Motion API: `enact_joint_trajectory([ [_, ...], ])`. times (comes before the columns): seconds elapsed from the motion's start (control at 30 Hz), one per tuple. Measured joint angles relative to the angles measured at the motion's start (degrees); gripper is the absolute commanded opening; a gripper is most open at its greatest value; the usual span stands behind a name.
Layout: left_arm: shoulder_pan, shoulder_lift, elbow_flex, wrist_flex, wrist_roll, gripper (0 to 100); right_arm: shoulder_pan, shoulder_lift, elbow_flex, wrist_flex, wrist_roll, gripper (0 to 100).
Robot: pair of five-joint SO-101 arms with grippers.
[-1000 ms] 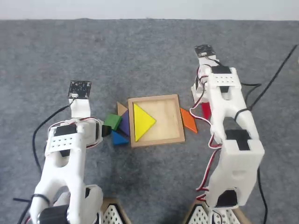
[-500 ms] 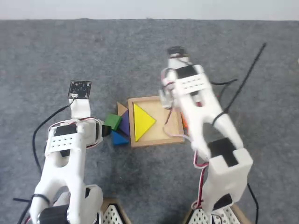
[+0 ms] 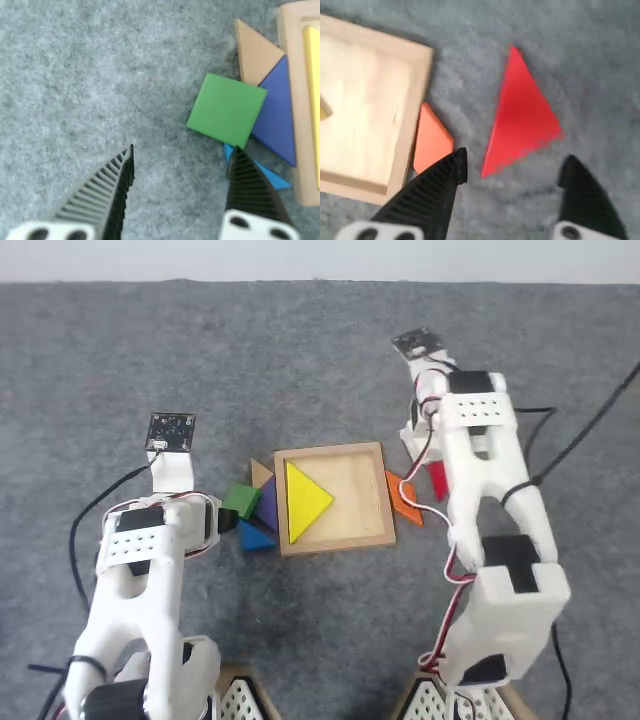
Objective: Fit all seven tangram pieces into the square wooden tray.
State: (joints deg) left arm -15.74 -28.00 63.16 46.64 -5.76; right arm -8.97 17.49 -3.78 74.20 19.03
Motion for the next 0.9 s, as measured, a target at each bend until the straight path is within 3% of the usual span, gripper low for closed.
enact_joint_trajectory([
  [0.6, 0.0, 0.0, 0.0, -1.0, 0.0, 29, 2.2, 12.1, 0.0, -4.9, -2.7, 33.5],
  [0.8, 0.0, 0.0, 0.0, -1.1, 0.0, 29, 2.3, 13.3, -0.1, -5.6, -2.7, 21.2],
  [0.9, 0.0, 0.0, 0.0, -1.1, 0.0, 29, 2.6, 13.6, -0.2, -6.8, -2.7, 22.0],
])
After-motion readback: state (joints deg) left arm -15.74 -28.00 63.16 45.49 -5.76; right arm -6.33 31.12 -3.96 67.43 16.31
